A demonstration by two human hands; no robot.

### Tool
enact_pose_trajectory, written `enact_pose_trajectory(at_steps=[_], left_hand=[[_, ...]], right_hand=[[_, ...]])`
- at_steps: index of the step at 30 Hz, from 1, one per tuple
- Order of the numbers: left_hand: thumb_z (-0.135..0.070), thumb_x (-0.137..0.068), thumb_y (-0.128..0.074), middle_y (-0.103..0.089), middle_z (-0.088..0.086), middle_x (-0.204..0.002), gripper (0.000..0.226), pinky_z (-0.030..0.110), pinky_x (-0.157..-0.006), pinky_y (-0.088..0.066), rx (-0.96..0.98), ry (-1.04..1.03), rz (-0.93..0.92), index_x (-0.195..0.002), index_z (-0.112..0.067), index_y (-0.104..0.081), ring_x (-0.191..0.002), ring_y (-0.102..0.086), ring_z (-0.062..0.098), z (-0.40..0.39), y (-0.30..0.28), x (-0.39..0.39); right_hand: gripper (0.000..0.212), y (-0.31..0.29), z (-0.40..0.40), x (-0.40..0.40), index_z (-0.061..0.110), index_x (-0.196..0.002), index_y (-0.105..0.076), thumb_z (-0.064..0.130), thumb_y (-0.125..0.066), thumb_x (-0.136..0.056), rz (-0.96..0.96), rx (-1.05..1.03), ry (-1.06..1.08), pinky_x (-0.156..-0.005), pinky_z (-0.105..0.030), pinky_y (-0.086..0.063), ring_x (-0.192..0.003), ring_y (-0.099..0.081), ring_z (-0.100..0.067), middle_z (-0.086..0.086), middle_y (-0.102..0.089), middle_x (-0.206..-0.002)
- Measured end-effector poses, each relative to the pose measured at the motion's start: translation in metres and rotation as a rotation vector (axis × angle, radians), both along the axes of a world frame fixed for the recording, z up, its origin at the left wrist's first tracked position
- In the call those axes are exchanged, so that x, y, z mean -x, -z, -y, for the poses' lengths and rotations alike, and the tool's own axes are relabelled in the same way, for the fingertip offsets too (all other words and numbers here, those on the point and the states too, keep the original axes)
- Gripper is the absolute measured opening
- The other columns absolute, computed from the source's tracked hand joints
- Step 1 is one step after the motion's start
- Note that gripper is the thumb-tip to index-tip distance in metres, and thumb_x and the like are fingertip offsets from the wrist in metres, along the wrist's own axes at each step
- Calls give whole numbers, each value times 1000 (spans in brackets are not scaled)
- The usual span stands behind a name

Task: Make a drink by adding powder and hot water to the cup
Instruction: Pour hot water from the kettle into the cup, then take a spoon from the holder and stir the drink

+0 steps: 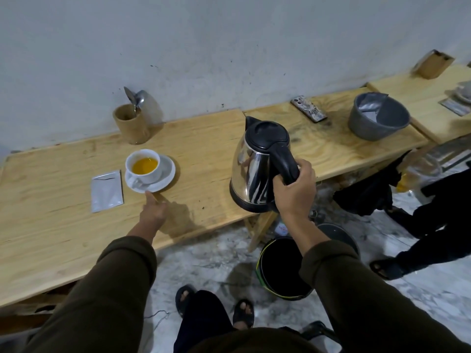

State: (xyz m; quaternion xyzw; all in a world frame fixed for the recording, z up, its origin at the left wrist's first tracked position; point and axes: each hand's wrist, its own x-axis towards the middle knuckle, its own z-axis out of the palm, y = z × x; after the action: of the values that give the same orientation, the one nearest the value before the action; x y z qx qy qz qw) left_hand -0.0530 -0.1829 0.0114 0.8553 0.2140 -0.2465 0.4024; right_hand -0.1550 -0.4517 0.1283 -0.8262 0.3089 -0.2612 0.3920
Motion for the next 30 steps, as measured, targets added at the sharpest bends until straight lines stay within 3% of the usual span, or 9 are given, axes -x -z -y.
enact_pose_trajectory(at_steps=[3, 6, 10, 14, 17, 22, 25, 30], left_hand=[[-39, -95, -39, -31, 19, -154, 68, 53, -113, -32, 21, -96, 60, -152, -31, -5, -138, -34, 44, 4, -1, 3], [-38, -96, -37, -44, 19, -146, 59, 52, -110, -37, 42, -179, 127, -150, -23, -20, -131, -43, 43, 8, -4, 7], [-26, -98, -40, -46, 23, -141, 54, 48, -105, -41, 43, -232, 138, -146, -6, -25, -126, -47, 44, 4, -11, 5], [-25, -97, -43, -42, 21, -146, 63, 46, -108, -36, 98, -309, 78, -151, -9, -14, -131, -42, 43, -15, -23, -5], [-32, -99, -42, -33, 18, -153, 65, 45, -111, -34, 142, -301, 56, -151, -7, -13, -136, -37, 40, -34, -25, -17], [-42, -98, -39, -33, 17, -153, 65, 44, -110, -33, 193, -276, 84, -150, -8, -22, -138, -36, 38, -51, -26, -29], [-44, -97, -39, -34, 15, -153, 64, 41, -111, -33, 219, -271, 94, -150, -10, -25, -139, -35, 36, -56, -26, -33], [-46, -99, -33, -45, 13, -148, 60, 35, -108, -33, 173, -241, 132, -142, -6, -42, -136, -41, 30, -60, -22, -47]], right_hand=[[63, -1, -6, -3, 8, -128, -47, 25, -65, -69, 13, 347, 0, -97, -51, -44, -112, -52, -32, -16, -50, -124], [55, -7, -21, -14, 6, -125, -54, 26, -62, -74, 42, 581, -75, -107, -60, -28, -125, -48, -33, -19, -51, -132], [43, -9, -52, -35, 6, -118, -59, 21, -58, -78, 6, 626, -224, -112, -57, -22, -131, -43, -32, -19, -50, -135], [38, -9, -88, -60, 8, -115, -58, 21, -54, -80, -73, 509, -336, -116, -53, -20, -131, -39, -27, -13, -46, -137], [34, -8, -119, -85, 7, -111, -61, 19, -55, -79, -39, 490, -379, -110, -50, -34, -122, -35, -21, -13, -49, -133], [28, -8, -158, -136, 4, -110, -61, 15, -55, -85, -141, 338, -560, -97, -41, -45, -117, -49, -29, -14, -51, -126], [24, -8, -172, -172, 7, -107, -62, 18, -53, -88, -271, 278, -645, -88, -31, -44, -109, -53, -24, -10, -53, -120], [18, -6, -193, -240, 9, -85, -65, 16, -49, -89, -372, 100, -661, -64, -22, -36, -85, -55, -23, -11, -60, -93]])
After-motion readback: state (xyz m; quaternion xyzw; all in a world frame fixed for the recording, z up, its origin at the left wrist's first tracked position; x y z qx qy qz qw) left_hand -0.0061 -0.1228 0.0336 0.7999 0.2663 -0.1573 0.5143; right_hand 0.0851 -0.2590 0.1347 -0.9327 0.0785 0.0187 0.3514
